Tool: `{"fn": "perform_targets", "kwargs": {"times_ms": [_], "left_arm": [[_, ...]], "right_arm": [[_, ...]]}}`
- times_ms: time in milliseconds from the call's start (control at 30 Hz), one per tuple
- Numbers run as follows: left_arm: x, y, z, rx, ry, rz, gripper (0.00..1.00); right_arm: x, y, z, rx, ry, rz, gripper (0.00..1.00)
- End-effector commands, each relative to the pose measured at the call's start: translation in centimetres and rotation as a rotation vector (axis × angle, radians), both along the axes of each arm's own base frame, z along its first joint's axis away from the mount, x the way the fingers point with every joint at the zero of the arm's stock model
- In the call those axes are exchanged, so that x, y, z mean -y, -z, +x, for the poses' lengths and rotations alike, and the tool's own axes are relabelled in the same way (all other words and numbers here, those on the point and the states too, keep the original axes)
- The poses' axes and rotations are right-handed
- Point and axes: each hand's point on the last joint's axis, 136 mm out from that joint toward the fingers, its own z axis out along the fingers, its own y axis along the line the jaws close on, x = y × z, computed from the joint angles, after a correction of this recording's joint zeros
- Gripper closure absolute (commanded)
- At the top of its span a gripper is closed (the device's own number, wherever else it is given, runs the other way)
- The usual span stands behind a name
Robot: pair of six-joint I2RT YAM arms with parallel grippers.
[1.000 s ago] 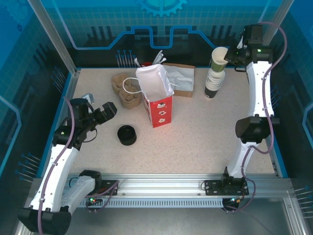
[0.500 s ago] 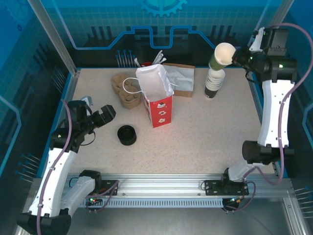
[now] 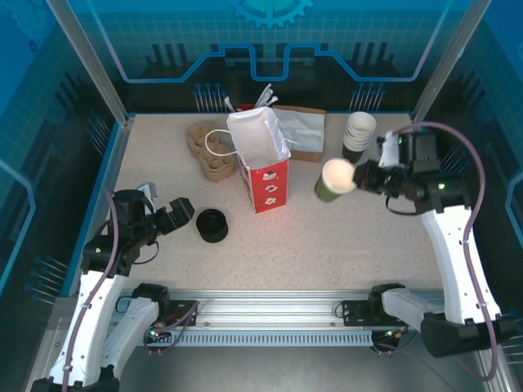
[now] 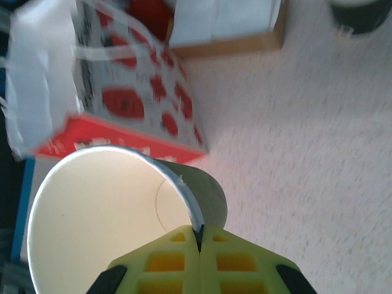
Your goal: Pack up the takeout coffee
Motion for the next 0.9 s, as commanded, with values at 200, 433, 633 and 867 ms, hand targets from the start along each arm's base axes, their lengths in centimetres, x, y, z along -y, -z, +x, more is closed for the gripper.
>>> {"fn": "perform_targets", "kwargs": {"times_ms": [200, 433, 633, 867], "left_arm": [[1.7, 2.4, -0.9, -0.065, 0.020, -0.058, 0.08], [1.0, 4.1, -0.2, -0.092, -0.018, -0.003, 0.08], [1.2, 5.0, 0.9, -0.111, -0.024, 0.000, 0.07], [1.2, 6.3, 1.0, -0.119, -0.010, 0.017, 0.04]], "right_arm": [[-5.4, 8.0, -4.1, -0.013, -0.140, -0.003, 1.00], [-9.6, 11.0, -4.5, 0.005, -0.227, -0.039, 1.00], [-11.9, 12.3, -3.9, 0.016, -0.249, -0.077, 1.00], [-14.9, 13.0, -2.7, 0.009, -0.280, -0.072, 1.00]]}}
